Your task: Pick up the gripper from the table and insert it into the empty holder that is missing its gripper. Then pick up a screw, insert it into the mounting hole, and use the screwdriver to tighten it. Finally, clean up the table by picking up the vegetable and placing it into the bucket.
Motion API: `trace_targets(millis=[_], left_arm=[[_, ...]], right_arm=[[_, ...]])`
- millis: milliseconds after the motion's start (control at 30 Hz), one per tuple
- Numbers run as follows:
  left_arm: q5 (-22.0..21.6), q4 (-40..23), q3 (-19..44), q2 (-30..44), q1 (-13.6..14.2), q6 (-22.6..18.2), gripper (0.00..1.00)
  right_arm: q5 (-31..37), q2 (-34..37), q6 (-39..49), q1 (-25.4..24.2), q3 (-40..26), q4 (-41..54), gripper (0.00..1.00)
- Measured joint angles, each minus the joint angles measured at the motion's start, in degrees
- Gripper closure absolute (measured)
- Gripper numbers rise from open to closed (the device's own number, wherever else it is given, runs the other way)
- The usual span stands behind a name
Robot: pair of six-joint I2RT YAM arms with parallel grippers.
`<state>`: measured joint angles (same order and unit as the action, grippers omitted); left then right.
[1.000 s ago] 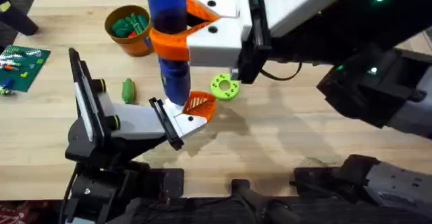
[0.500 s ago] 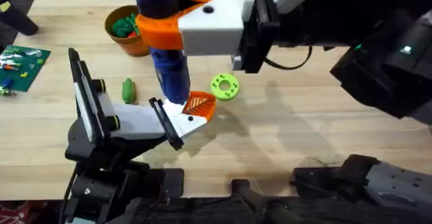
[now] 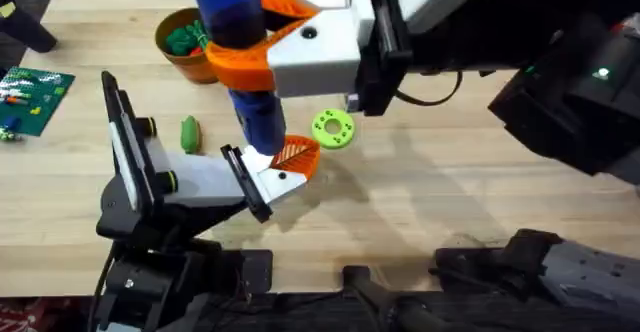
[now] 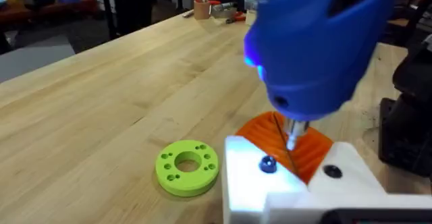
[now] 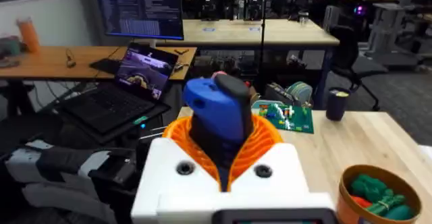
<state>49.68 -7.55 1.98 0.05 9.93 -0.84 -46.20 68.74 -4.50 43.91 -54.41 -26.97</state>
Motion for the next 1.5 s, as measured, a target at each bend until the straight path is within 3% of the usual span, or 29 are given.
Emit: trace_targets(millis=[1500], left_arm=[[0.0,0.0,0.0,0.0,0.0,0.0,0.985]], right_arm=[[-0.2,2.0,2.0,0.0,-0.1,-1.3,0.957]])
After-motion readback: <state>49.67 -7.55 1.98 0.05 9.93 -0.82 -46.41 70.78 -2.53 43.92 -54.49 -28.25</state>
